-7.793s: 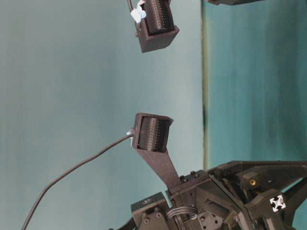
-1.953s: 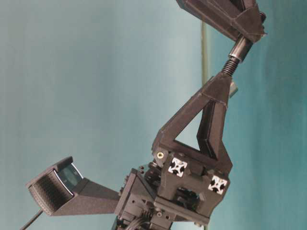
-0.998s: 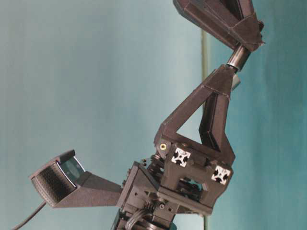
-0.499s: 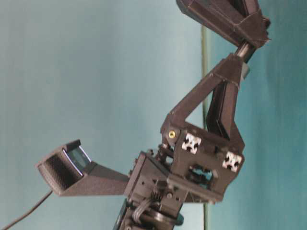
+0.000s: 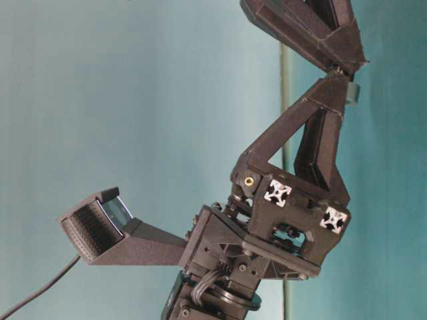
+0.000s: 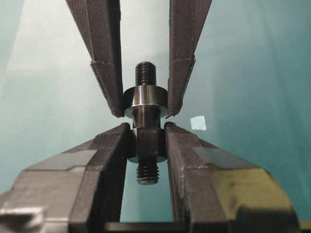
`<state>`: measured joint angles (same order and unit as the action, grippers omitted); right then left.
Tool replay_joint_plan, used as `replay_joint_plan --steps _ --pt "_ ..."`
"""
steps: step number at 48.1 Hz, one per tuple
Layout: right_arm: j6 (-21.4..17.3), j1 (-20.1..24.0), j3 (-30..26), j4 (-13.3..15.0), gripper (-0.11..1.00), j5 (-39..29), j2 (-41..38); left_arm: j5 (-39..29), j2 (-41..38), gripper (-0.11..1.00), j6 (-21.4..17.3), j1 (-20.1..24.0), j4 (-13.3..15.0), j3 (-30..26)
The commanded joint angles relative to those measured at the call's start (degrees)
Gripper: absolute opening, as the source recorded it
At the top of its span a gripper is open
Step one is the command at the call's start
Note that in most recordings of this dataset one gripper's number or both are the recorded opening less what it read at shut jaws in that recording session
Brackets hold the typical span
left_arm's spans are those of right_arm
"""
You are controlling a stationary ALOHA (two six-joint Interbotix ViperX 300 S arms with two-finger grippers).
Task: Insert the washer onto the shaft with both hands.
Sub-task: 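Align the washer over the shaft tip and push it down the shaft, then open the left gripper to release the washer on the shaft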
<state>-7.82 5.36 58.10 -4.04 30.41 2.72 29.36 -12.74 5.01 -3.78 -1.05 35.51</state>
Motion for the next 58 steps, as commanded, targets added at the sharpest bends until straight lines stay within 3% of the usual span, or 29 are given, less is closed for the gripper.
replay_joint_plan --steps 1,24,30,33,58 --pt "-0.53 -0.18 -0.88 -0.09 0.00 0.97 0.53 0.18 0.35 0.37 0.09 -0.35 -0.09 -0.88" --pt "-0.53 0.35 -1.32 0.00 0.00 1.05 -1.76 0.18 2.46 0.34 -0.09 0.79 -0.09 -2.99" --pt "-0.44 0.44 -1.67 0.00 0.00 2.11 -2.37 0.00 3.16 0.09 -0.09 0.97 -0.09 -2.72" --pt "-0.44 0.35 -1.76 0.00 0.00 2.55 -2.46 -0.44 3.16 0.02 0.00 0.88 0.00 -2.72" --pt "-0.44 0.44 -1.49 0.00 0.00 3.69 -2.46 -1.76 5.27 0.02 -0.09 0.88 -0.09 -1.32"
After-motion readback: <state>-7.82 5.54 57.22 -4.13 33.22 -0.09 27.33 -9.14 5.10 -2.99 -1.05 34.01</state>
